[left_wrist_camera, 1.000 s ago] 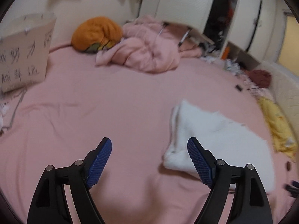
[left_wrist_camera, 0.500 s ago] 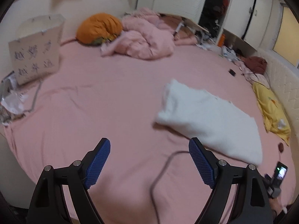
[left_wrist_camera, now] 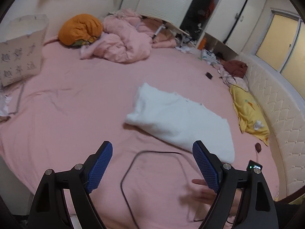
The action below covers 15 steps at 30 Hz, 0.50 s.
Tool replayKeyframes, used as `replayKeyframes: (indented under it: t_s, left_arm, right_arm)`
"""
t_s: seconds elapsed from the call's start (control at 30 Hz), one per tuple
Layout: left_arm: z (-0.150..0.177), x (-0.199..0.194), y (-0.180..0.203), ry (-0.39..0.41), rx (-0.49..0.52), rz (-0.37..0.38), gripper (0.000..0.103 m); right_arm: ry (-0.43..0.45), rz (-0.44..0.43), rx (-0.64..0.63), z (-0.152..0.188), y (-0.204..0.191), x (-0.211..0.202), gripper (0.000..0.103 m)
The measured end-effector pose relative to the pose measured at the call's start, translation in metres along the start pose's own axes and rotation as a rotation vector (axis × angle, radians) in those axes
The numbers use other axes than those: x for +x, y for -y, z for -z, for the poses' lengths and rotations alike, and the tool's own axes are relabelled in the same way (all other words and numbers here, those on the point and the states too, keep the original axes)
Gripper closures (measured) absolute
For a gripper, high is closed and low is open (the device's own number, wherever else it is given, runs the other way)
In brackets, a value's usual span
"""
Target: Fold clothes
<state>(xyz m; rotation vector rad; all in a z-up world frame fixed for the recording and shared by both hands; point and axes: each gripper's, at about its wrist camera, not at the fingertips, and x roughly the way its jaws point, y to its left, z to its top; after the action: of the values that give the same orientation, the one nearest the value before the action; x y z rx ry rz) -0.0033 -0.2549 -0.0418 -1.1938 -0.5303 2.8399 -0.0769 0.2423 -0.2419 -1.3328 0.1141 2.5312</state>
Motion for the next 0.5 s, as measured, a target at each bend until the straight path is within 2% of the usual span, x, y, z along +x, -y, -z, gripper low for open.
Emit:
replayKeyframes:
  t_s: [0.07, 0.13, 0.17, 0.27, 0.4, 0.5]
  left_arm:
    - [-0.012, -0.009, -0.020, 0.033, 0.000, -0.065, 0.017]
    - [-0.026, -0.013, -0.043, 0.051, -0.049, -0.106, 0.017]
    - [-0.030, -0.015, -0.051, 0.054, -0.081, -0.101, 0.017]
    - [-0.045, -0.024, -0.071, 0.082, -0.185, -0.021, 0.017]
    - [-0.060, -0.027, -0.064, 0.067, -0.184, -0.015, 0.017]
    - [-0.070, -0.030, -0.044, 0.043, -0.146, 0.016, 0.017]
  right_arm:
    - [0.000, 0.000, 0.000, 0.000, 0.000, 0.000, 0.000]
    - [-0.001, -0.001, 0.000, 0.000, 0.000, 0.000, 0.000]
    - [0.000, 0.000, 0.000, 0.000, 0.000, 0.000, 0.000]
    - [0.000, 0.000, 0.000, 0.000, 0.000, 0.000, 0.000]
    - [-0.001, -0.001, 0.001, 0.000, 0.000, 0.000, 0.000]
    - [-0.001, -0.001, 0.000, 0.000, -0.001, 0.000, 0.000]
